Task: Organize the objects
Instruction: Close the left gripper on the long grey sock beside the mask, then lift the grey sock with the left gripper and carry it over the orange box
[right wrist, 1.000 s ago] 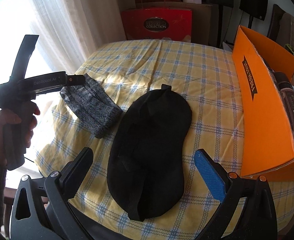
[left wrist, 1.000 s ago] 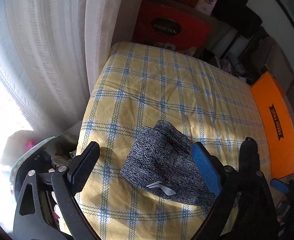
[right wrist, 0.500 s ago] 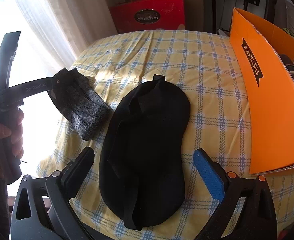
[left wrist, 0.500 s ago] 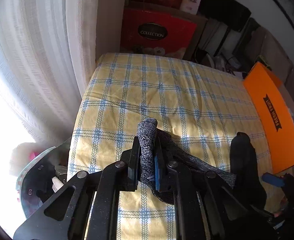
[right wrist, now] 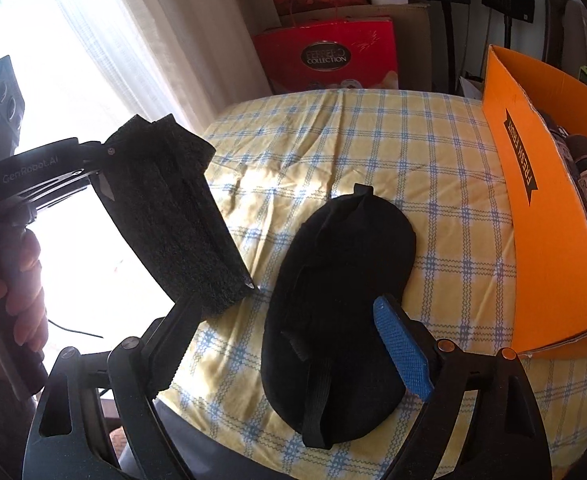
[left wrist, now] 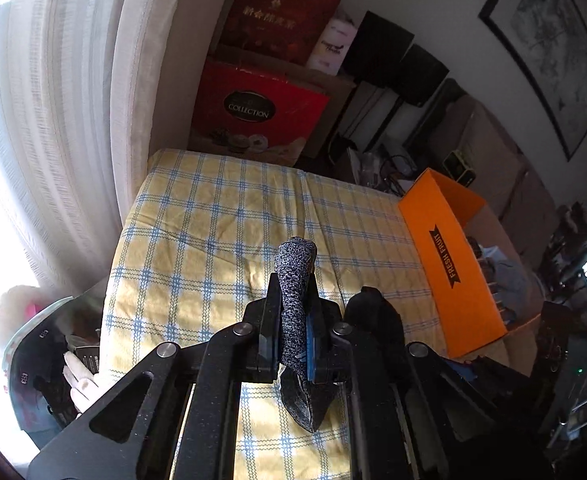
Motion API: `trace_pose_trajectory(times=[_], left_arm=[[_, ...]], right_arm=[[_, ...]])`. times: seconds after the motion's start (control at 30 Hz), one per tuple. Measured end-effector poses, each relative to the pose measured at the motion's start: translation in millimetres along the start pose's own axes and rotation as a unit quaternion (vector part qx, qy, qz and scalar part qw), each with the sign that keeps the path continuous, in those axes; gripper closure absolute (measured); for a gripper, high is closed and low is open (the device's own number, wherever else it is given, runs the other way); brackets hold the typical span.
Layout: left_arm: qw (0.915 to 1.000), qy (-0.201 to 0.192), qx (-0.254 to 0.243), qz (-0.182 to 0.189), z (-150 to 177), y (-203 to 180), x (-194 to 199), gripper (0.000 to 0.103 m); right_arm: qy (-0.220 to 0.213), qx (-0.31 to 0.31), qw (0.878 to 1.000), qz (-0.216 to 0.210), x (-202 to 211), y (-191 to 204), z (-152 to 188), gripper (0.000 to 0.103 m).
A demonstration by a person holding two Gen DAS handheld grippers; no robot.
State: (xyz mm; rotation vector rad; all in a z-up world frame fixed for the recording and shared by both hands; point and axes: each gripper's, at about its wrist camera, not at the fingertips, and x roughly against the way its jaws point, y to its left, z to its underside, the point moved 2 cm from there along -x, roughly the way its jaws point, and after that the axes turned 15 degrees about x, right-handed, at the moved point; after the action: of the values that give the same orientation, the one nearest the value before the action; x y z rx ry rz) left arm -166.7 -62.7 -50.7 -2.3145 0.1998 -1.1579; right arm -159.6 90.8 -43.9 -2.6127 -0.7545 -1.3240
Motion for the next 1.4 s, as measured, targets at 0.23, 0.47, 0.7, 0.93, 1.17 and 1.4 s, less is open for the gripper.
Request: trace_pose_trajectory(times=[0.23, 0.47, 0.7, 0.93, 1.17, 1.4], left_arm=[[0.9984, 0.027, -0.007, 0.049, 4.9, -24.3, 15.8, 0.095], [0.9914, 0.065, -0.001, 0.114, 11.0, -48.1, 29.6, 0.095], [0.9898, 0.068, -0.010, 0.125, 16.7, -63.6, 37.5, 0.095], [0.9864, 0.076, -0.007, 0.146, 19.5, -78.6, 38.6, 0.095], [0.9834, 0.066, -0.047, 0.163, 19.6, -131.3, 36.0, 0.095], [0.9771, 0.088, -0.059, 0.184, 21.2, -179.0, 8.6, 0.095]], right_arm=[[-0.039, 0.046, 0.998, -0.031, 13.7, 32.7, -16.8, 0.013], [-0.067, 0.068, 0.994, -0.054, 13.5, 45.8, -22.5, 0.014], [-0.059, 0.047, 0.996, -0.047, 8.8, 30.7, -15.4, 0.058], [-0.073, 0.020, 0.997, -0.027, 30.0, 6.2, -15.1, 0.074], [-0.084, 0.006, 0.996, 0.020, 68.2, -27.6, -17.0, 0.074], [-0.084, -0.013, 0.994, 0.069, 97.9, -75.3, -10.1, 0.074]])
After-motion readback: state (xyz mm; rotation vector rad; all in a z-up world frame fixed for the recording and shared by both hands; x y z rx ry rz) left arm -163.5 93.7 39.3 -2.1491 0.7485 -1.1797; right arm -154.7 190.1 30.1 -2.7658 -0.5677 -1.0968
